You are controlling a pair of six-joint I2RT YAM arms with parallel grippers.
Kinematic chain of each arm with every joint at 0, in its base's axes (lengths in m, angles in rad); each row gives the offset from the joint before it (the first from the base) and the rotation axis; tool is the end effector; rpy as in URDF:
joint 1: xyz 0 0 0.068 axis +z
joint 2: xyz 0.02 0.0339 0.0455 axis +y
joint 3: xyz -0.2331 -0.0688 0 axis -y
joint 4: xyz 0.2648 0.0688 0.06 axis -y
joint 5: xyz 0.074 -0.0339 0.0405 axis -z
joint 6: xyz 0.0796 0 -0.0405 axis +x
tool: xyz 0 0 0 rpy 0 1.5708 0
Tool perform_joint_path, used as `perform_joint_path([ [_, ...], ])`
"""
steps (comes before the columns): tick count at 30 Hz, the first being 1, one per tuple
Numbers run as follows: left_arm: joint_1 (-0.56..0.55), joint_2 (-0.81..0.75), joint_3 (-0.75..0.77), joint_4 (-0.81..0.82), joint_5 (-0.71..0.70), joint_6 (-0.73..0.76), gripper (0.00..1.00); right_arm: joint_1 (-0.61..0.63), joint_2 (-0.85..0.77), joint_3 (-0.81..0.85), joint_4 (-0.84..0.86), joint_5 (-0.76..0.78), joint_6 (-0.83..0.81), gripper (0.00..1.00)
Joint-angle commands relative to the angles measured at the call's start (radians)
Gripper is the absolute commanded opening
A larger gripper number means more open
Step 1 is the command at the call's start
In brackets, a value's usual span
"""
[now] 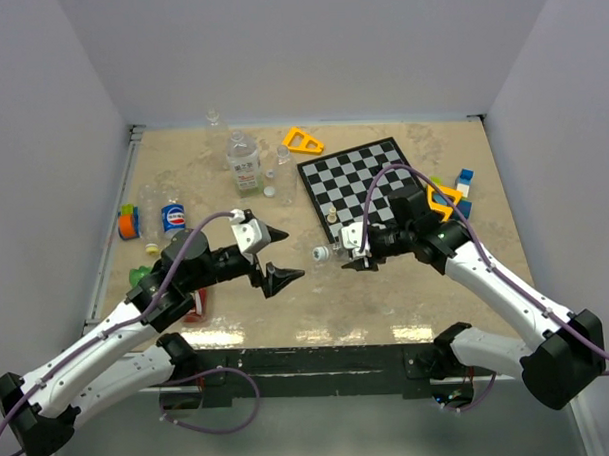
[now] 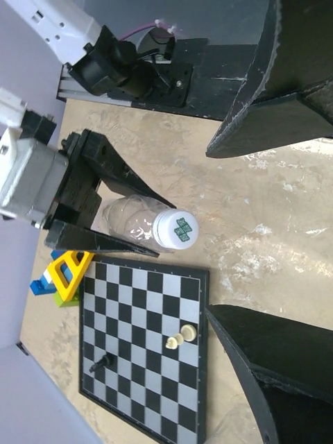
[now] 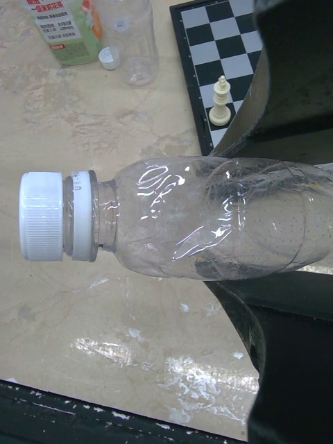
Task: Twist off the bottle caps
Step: Unscrew the bottle cap from the plastic bottle.
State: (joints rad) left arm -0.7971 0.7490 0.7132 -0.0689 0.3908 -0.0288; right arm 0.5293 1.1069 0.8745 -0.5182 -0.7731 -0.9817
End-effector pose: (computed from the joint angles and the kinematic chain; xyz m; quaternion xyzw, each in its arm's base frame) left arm 0.1620 -0.2092 0.3073 0.3937 0.6272 -0.3956 0.5433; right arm 0.2162 0.1909 0.2300 -0.6918 0.5153 0.2541 0.4374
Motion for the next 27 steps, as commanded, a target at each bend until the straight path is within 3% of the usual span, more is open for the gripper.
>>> perform_joint_path([
  [1,-0.002,-0.014,-0.029,0.122,0.117,0.118,0.89,-0.003,-0.001,-0.002,0.009,-0.011,-0.015,0.17],
  [8,-0.005,0.006,-0.110,0.235,0.217,0.260,0.87,-0.005,0.008,0.000,0.003,-0.015,-0.023,0.17],
  [27,-0.010,0.136,-0.077,0.247,0.235,0.310,0.79,-0.005,0.027,-0.002,0.003,-0.011,-0.025,0.17],
])
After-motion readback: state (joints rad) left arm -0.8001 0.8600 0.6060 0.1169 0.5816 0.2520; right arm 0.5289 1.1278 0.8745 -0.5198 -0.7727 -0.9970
